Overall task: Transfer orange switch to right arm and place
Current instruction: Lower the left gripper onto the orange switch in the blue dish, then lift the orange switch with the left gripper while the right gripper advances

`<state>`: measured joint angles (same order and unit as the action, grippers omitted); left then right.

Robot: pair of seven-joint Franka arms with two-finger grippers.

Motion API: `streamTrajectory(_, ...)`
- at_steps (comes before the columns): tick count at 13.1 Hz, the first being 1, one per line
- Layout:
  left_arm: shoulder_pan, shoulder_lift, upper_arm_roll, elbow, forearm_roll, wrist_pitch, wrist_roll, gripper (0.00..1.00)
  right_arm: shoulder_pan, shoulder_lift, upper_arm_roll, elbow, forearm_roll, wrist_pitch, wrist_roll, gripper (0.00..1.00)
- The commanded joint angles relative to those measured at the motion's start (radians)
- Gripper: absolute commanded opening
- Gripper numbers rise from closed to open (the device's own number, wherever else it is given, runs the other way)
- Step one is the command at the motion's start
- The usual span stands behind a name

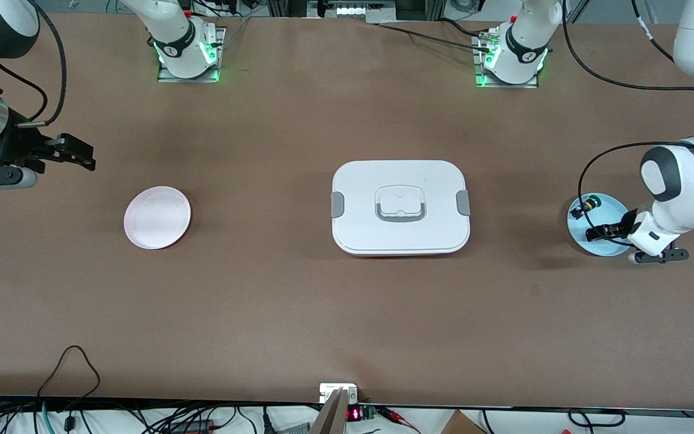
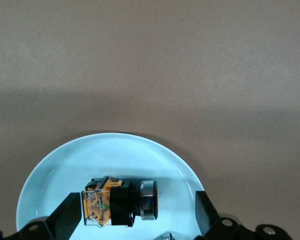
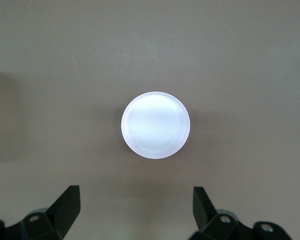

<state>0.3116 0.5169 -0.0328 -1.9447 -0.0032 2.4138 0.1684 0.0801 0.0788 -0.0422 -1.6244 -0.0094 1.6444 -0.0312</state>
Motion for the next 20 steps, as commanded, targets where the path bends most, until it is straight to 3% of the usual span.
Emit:
streamTrajectory(1, 0.015, -0.006, -0.002, -0.055, 0.014, 0.079, 0.052, 1.00, 0.006, -0.001, -0.007, -0.002, 0.008, 0.005, -0.006, 1.00)
streamTrajectory(4, 0.037, 0.003, -0.002, -0.080, 0.014, 0.136, 0.056, 1.00, 0.004, -0.001, -0.007, -0.002, 0.006, 0.006, -0.006, 1.00)
streamTrajectory(14, 0.041, 0.031, -0.002, -0.085, 0.014, 0.139, 0.063, 0.98, 0.009, 0.006, -0.001, -0.002, 0.003, 0.005, -0.007, 1.00)
streamTrajectory(20, 0.040, 0.029, -0.002, -0.079, 0.014, 0.111, 0.060, 0.44, 0.010, 0.006, 0.002, 0.008, 0.049, 0.003, -0.033, 1.00)
